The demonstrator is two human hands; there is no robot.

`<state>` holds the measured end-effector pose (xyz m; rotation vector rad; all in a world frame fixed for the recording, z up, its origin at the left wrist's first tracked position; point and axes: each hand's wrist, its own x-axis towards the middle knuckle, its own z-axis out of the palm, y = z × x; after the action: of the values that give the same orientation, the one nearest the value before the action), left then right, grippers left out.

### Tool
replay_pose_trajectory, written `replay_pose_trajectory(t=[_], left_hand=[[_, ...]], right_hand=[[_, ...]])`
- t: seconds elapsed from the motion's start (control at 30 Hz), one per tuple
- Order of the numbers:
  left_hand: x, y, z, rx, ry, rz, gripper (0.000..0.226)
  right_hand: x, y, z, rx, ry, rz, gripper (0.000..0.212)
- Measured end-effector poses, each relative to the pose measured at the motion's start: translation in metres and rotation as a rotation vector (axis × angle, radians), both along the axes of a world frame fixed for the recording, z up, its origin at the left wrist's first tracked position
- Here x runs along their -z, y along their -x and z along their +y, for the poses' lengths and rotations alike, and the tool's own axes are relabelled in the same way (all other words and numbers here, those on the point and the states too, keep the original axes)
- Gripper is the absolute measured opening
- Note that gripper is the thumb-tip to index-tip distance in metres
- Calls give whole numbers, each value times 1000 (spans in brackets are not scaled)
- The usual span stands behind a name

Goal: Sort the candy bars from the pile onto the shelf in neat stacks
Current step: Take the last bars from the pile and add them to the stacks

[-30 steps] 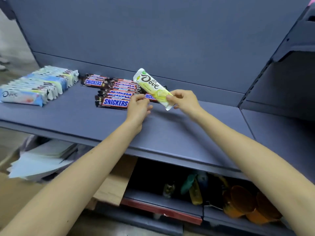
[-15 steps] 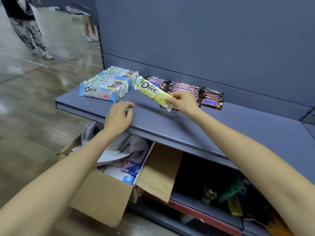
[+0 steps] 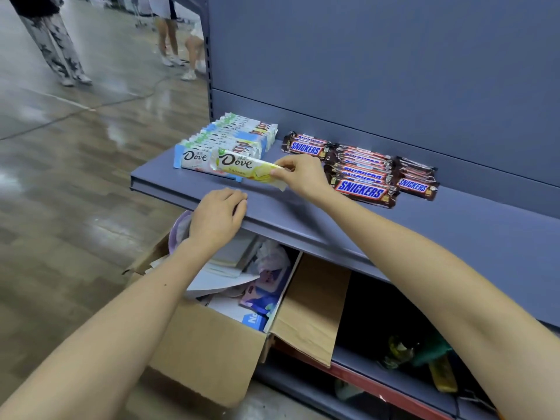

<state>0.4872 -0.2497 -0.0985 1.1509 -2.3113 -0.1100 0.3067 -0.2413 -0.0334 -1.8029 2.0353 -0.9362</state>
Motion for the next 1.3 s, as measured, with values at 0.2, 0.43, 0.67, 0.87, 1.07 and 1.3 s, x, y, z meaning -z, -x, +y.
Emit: replay_pose_trajectory(t=[0.2, 0.43, 0.67, 0.87, 1.07, 1.3], left_hand=[[1, -4, 0, -11, -93, 35, 48], [4, -15, -10, 34, -189, -47, 55], [6, -19, -14, 60, -241, -30, 44], [8, -19, -17, 69, -256, -16, 43], [7, -19, -16, 71, -263, -26, 43], [7, -18, -16, 76, -269, -8, 43]], right_hand=[[-4, -31, -22, -45, -6, 148, 23], [7, -49, -44, -97, -32, 219, 21], [6, -50, -61, -123, -63, 253, 22], [10, -54, -66, -141, -33, 287, 20], [11, -53, -66, -168, -13, 397, 24], [14, -57, -69, -210, -24, 339, 30]])
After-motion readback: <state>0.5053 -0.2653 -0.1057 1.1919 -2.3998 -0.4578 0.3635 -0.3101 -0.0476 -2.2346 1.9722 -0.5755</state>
